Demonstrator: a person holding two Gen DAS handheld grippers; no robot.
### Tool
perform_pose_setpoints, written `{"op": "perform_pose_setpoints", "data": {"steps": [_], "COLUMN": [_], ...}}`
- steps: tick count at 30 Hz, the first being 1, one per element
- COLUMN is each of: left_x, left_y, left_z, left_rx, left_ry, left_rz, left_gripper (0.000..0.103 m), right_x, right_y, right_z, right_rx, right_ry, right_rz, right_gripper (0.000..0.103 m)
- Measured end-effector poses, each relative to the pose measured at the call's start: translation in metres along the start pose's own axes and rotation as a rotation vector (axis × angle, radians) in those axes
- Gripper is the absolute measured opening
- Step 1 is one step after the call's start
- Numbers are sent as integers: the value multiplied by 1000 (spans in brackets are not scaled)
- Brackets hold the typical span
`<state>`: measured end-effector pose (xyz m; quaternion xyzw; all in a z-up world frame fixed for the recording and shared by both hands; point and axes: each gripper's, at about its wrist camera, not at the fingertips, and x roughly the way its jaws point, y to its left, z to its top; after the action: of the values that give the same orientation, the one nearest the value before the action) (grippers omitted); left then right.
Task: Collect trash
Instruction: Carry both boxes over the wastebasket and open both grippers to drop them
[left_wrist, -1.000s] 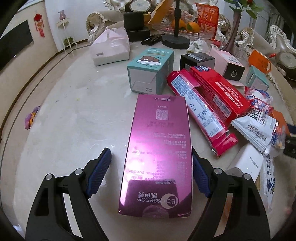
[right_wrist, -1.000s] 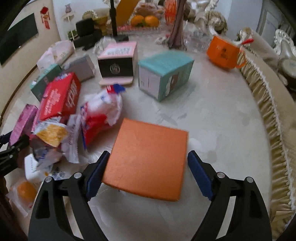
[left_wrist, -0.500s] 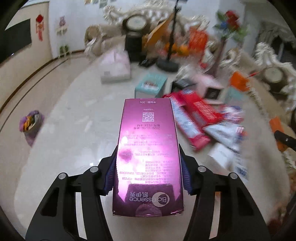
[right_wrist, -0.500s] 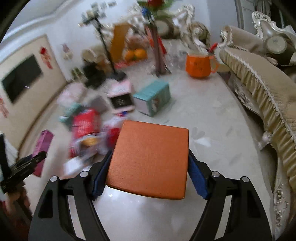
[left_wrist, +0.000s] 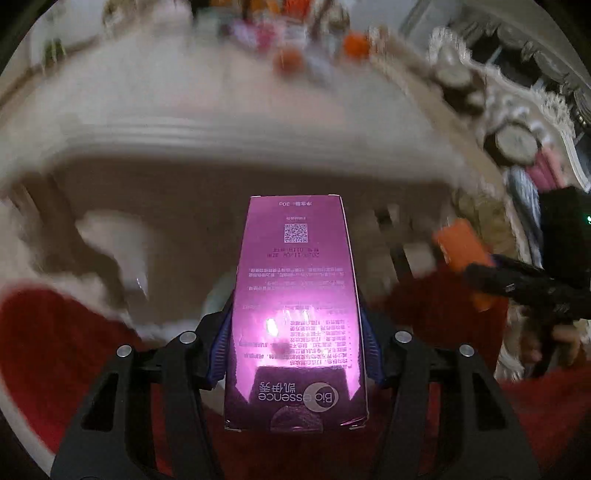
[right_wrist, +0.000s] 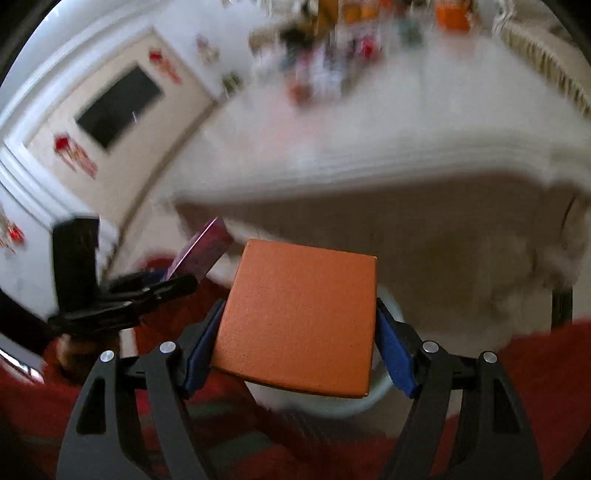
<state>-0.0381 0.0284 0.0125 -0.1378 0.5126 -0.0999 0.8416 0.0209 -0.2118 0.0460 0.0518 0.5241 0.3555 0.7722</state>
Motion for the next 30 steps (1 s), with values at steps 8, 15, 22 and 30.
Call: {"op": "perform_pose_setpoints", "data": {"steps": [8, 15, 22, 30], "left_x": [116, 127, 134, 136], "left_y": [-2, -1, 5, 16], "left_z": [-19, -18, -18, -20], "left_rx": [114, 117, 97, 54], "left_ry": [244, 264, 301, 298], "left_rz": [130, 145, 173, 190], "left_gripper": [56, 56, 57, 81], "right_x": [123, 124, 137, 146], "right_y": [-32, -25, -30, -26], "right_z": [-17, -20, -35, -39], "right_rx": [0, -33, -38, -70], "right_ry": [271, 281, 295, 333], "right_rz": [-116, -132, -150, -201], "right_gripper": [73, 73, 73, 80]}}
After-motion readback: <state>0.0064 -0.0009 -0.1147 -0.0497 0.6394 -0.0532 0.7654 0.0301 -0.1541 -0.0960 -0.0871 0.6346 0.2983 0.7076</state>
